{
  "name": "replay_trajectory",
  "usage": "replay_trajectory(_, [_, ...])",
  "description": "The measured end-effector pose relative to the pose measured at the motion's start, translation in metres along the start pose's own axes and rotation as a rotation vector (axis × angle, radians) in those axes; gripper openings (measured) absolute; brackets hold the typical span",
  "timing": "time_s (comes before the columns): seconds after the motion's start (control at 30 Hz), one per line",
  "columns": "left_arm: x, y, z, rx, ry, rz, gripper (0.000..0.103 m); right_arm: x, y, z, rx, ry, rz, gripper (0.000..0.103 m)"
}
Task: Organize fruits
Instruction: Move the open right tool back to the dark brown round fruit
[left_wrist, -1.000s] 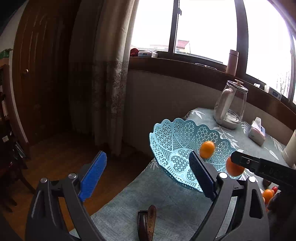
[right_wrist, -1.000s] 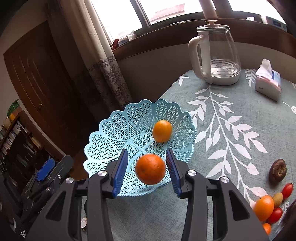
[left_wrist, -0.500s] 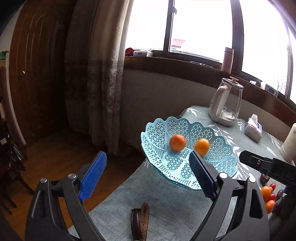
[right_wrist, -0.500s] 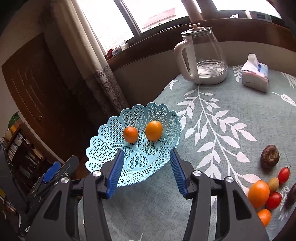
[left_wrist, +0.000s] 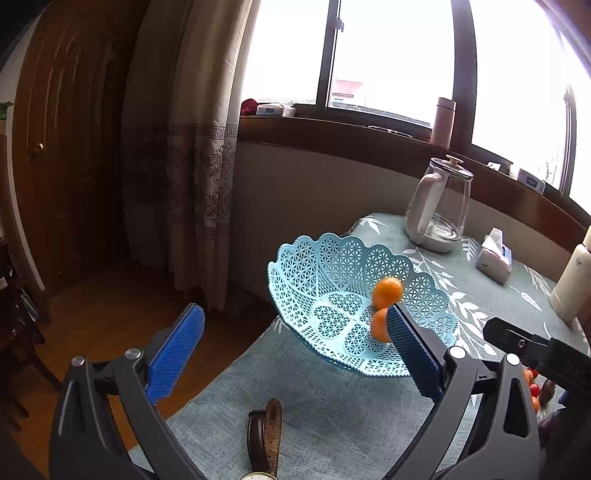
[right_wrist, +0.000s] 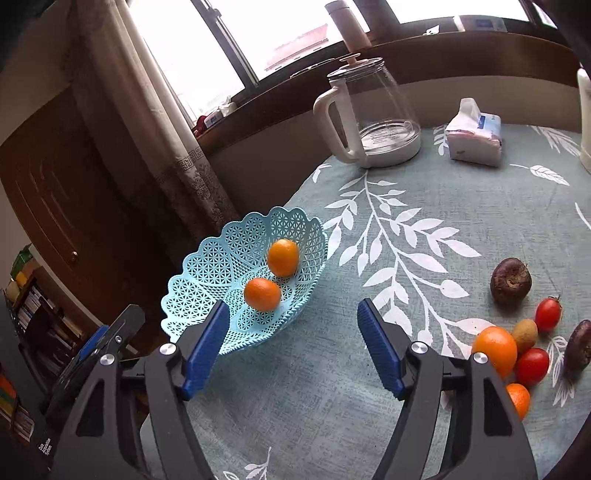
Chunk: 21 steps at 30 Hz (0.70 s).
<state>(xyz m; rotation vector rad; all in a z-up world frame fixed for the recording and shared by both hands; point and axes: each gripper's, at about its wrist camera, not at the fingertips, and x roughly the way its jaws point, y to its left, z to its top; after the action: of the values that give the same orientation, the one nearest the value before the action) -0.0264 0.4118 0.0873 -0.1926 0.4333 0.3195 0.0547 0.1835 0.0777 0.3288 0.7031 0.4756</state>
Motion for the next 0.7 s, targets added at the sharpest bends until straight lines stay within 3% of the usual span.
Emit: replay_trajectory(0.7, [-0.015, -0.027, -0.007, 0.085, 0.005, -0.045, 0.1, -0.06, -0.062, -0.014, 0.057, -0.086, -0.133, 0.073])
